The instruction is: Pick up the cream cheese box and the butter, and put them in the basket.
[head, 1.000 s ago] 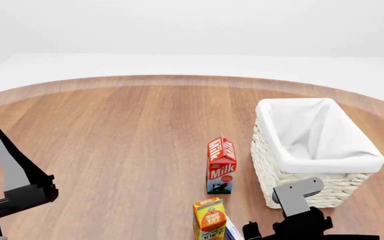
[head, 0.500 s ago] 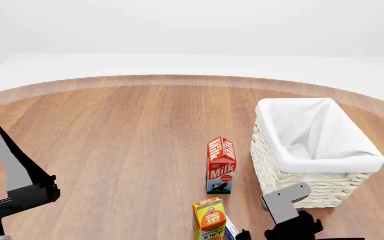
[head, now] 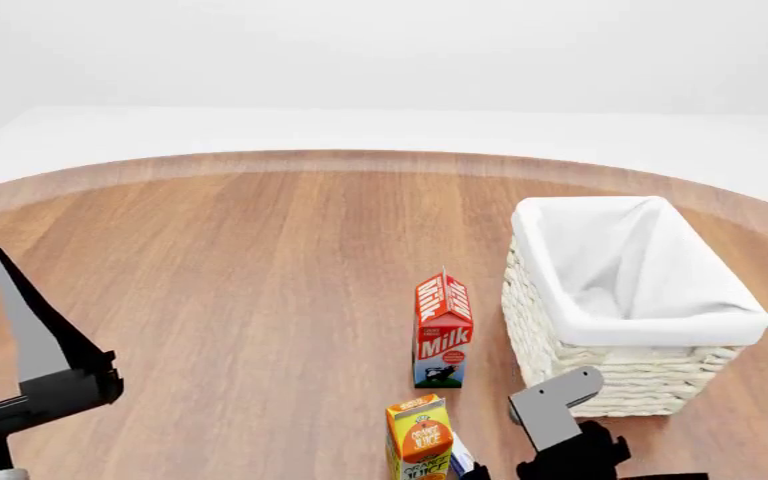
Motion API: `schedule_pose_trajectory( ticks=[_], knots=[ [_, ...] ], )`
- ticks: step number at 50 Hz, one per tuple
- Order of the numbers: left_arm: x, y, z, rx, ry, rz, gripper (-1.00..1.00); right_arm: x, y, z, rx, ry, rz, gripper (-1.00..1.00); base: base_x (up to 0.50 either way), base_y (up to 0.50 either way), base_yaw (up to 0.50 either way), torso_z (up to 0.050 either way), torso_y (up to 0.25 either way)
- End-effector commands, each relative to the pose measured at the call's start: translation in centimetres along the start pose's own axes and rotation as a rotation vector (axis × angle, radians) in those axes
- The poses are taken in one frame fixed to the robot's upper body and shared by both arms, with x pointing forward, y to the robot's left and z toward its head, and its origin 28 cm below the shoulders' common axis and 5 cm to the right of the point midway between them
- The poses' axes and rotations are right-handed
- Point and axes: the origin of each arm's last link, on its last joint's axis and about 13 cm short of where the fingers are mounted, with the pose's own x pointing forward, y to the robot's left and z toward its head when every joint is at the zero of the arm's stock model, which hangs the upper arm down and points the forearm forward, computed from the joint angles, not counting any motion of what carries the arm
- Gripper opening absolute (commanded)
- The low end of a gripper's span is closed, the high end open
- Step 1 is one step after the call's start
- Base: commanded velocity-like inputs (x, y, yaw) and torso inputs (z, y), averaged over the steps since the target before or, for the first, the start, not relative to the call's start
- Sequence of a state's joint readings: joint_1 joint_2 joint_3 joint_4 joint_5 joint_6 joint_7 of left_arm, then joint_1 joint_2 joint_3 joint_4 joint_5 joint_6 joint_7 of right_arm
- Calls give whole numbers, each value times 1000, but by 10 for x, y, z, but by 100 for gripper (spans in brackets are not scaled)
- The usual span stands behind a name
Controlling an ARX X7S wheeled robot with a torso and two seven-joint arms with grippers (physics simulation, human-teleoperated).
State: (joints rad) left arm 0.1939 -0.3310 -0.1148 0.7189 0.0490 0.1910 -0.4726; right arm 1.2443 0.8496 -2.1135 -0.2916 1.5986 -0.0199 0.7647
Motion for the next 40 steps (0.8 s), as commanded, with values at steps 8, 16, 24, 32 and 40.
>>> schedule_pose_trajectory(
  ticks=[8, 16, 24, 32, 40],
  knots=[
    [-1, -1, -2, -1, 5, -5, 100, 7, 7, -5, -26, 23, 16, 100, 0, 0, 0, 0, 0],
    [-1, -1, -2, -5, 8, -6, 100, 10, 6, -5, -29, 25, 14, 100, 0, 0, 0, 0, 0],
    [-1, -2, -2, -6, 9, -9, 100, 13, 4, -2, -19, 19, 8, 100, 0, 0, 0, 0, 0],
    [-2, -2, -3, -5, 11, -10, 100, 17, 3, 0, -21, 14, 1, 100, 0, 0, 0, 0, 0],
    [-2, -2, -4, -4, 14, -9, 100, 21, 7, -2, -40, 27, 12, 100, 0, 0, 0, 0, 0]
  ],
)
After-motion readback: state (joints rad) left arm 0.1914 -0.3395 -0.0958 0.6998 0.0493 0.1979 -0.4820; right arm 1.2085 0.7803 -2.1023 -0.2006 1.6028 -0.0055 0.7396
